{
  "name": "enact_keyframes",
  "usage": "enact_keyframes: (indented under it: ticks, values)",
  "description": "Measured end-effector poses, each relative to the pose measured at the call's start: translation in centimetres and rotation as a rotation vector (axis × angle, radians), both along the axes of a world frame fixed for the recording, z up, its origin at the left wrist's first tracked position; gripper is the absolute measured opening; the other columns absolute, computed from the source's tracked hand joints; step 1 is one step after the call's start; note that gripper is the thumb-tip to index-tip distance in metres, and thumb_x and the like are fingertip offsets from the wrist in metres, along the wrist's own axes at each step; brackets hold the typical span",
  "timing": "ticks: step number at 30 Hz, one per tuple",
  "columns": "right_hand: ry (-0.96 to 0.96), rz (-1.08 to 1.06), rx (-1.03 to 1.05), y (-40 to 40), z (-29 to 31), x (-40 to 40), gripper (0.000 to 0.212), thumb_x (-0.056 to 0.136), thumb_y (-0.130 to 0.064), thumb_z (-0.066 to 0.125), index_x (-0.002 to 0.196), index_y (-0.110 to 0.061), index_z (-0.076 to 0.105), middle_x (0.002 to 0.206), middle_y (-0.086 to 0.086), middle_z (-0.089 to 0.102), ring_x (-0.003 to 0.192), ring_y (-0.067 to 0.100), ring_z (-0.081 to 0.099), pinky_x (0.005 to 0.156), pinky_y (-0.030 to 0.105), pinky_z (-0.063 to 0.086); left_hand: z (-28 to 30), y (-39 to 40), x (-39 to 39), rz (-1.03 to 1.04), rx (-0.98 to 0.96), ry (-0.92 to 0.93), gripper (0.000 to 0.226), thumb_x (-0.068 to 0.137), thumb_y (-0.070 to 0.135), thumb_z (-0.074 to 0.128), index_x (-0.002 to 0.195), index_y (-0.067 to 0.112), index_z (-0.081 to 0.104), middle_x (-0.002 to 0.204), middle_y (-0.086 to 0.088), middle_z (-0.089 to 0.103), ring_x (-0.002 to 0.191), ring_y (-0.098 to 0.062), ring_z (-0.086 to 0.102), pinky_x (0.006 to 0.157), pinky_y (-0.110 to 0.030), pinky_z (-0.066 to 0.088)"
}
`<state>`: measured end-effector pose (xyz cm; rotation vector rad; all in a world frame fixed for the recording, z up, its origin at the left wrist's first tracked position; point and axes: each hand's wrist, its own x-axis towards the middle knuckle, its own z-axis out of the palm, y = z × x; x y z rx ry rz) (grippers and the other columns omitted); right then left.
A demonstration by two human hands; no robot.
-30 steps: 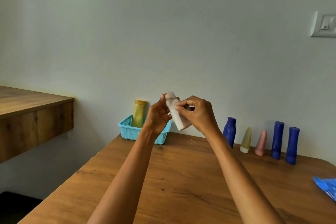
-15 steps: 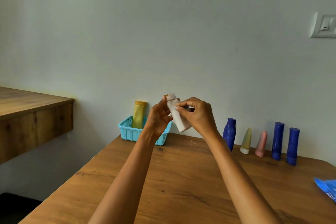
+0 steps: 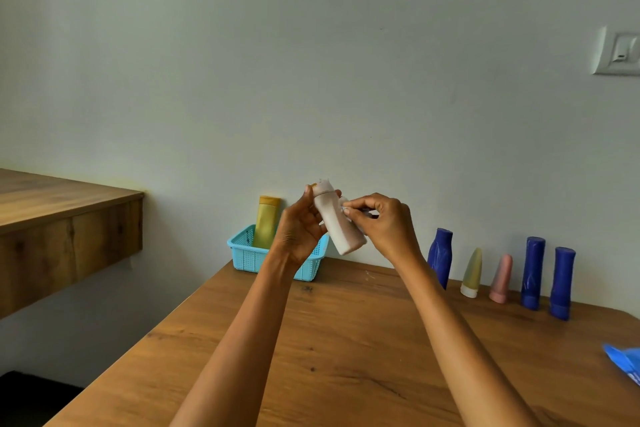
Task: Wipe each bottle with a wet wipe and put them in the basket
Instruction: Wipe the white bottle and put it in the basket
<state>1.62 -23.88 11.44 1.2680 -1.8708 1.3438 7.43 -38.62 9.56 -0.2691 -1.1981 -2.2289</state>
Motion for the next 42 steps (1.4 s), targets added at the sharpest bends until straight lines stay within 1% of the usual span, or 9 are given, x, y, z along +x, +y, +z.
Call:
enact_keyframes:
  ticks: [10,18,24,26,31,34,36,38,42]
  values:
    - [0.034,0.125,0.223,-0.2,0.1,0.8,0.017,0.079,-0.019,0.073,0.094,-0.010,0.073,0.099,0.002,0.070,0.081,0.004,0.063,0.062,0.006,0.048,-0.3,-1.0,0.0,0.129,0.088,0.006,0.024,0.096,0.028,0.048,0.100,0.009,0.063,0.091,-0.012,0.071,0.090,-0.026,0.067,0.078,-0.038,0.057]
    - [0.024,-0.058,0.030,-0.5,-1.0,-0.1,0.020,0.083,-0.016,0.069,0.100,-0.006,0.071,0.102,0.006,0.070,0.086,0.002,0.057,0.064,0.001,0.041,0.0,-0.1,-0.3,0.092,0.007,-0.025,0.025,0.096,0.029,0.047,0.105,0.010,0.061,0.093,-0.010,0.073,0.090,-0.023,0.068,0.080,-0.036,0.056]
    - [-0.024,0.139,0.241,-0.5,0.0,0.6,0.018,0.080,-0.020,0.072,0.096,-0.013,0.074,0.098,0.000,0.070,0.076,-0.008,0.060,0.057,0.004,0.046,-0.5,-1.3,0.0,0.153,0.092,-0.009,0.024,0.095,0.028,0.050,0.103,0.008,0.062,0.101,-0.016,0.067,0.095,-0.029,0.064,0.080,-0.039,0.055]
    - [-0.090,0.136,0.171,-0.3,0.2,0.3,0.017,0.080,-0.022,0.072,0.095,-0.015,0.074,0.096,-0.003,0.072,0.078,-0.008,0.061,0.062,0.006,0.048,-0.6,-1.3,0.1,0.138,0.084,-0.015,0.025,0.095,0.029,0.049,0.104,0.008,0.061,0.101,-0.016,0.067,0.096,-0.028,0.064,0.077,-0.036,0.057]
    - [-0.272,0.007,-0.244,-0.1,-0.5,-0.4,0.020,0.086,-0.019,0.064,0.103,-0.010,0.070,0.103,0.003,0.070,0.085,-0.001,0.061,0.070,0.005,0.047,-0.4,-0.3,-0.1,0.101,0.077,-0.022,0.019,0.097,0.026,0.047,0.102,0.012,0.060,0.100,-0.013,0.067,0.099,-0.026,0.063,0.083,-0.039,0.053]
    - [-0.341,-0.028,-0.132,-0.9,-1.6,-0.4,0.025,0.092,-0.017,0.056,0.113,-0.008,0.066,0.115,0.005,0.066,0.097,0.006,0.057,0.072,0.007,0.045,0.0,0.0,-0.3,0.112,0.072,0.000,0.020,0.097,0.025,0.048,0.103,0.012,0.061,0.097,-0.011,0.069,0.098,-0.024,0.064,0.082,-0.038,0.055]
    - [-0.382,-0.024,-0.040,-1.3,-1.8,-0.3,0.027,0.094,-0.015,0.053,0.117,-0.007,0.063,0.118,0.007,0.064,0.100,0.012,0.057,0.078,0.017,0.047,0.1,0.0,-0.5,0.153,0.063,0.006,0.019,0.097,0.025,0.048,0.103,0.012,0.061,0.097,-0.010,0.068,0.097,-0.023,0.064,0.079,-0.037,0.056]
    - [-0.378,-0.017,-0.017,-1.5,-1.7,0.0,0.025,0.094,-0.013,0.053,0.115,-0.006,0.064,0.117,0.008,0.065,0.097,0.012,0.057,0.080,0.023,0.048,-0.1,-0.1,-0.7,0.201,0.079,-0.003,0.017,0.096,0.023,0.050,0.100,0.013,0.062,0.097,-0.010,0.067,0.097,-0.023,0.063,0.078,-0.037,0.056]
    - [-0.337,-0.033,0.021,-2.0,-1.7,0.7,0.023,0.093,-0.010,0.053,0.109,-0.005,0.068,0.113,0.008,0.067,0.088,0.011,0.056,0.070,0.019,0.045,-0.7,-0.4,-1.0,0.283,0.118,-0.021,0.013,0.094,0.021,0.054,0.095,0.013,0.064,0.096,-0.009,0.063,0.097,-0.022,0.060,0.071,-0.034,0.058]
